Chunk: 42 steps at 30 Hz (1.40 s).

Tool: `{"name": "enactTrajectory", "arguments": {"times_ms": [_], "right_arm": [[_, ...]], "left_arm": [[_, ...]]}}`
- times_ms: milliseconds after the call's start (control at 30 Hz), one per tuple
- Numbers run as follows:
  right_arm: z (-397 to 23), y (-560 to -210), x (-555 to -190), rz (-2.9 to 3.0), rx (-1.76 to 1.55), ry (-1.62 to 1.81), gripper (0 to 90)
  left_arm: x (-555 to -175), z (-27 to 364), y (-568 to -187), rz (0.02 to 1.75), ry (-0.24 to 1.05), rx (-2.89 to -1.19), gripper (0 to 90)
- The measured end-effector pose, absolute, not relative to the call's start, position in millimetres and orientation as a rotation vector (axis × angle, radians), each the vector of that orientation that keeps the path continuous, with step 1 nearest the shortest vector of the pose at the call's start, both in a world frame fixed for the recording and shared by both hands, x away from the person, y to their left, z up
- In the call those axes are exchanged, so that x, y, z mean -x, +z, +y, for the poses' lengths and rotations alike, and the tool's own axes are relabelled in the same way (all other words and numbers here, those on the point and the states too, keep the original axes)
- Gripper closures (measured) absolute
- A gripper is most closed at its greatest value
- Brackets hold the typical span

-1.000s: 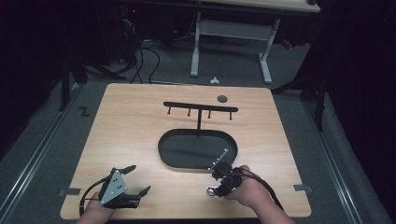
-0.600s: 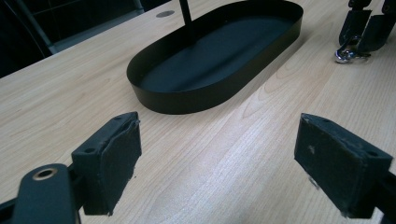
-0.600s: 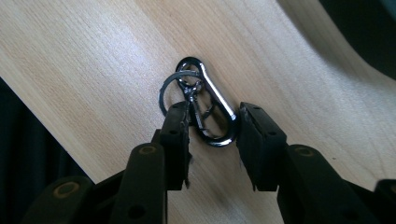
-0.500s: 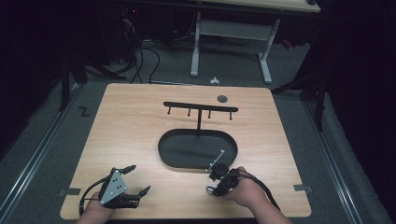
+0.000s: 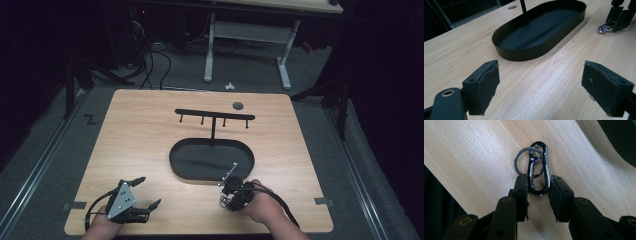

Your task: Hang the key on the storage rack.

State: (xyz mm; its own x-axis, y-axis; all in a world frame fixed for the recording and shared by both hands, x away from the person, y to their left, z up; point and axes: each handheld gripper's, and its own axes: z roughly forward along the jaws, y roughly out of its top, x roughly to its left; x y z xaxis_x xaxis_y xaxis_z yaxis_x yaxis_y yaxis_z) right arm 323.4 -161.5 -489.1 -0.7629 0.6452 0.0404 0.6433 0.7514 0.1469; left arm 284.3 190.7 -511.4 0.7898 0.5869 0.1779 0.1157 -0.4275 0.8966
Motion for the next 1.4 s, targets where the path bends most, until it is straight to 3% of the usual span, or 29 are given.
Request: {"name": "enactTrajectory", "arguments": {"times_ms": [1100,1133,1400], "right_arm": [[-164,-486,-320,2.902,-1.080,0.250,70.7],[-164,-485,-320,2.900,-1.086,0.255,84.9],[-166,-484,-320,2.912,-1.086,0.284,85.0]], "left_arm": [[-284,191,-511,0.529,0.586,-1.967,15.2],[-284,190,-512,0.531,0.584,-1.965,15.2],[-284,190,-512,0.530,0.583,-1.965,15.2]]}}
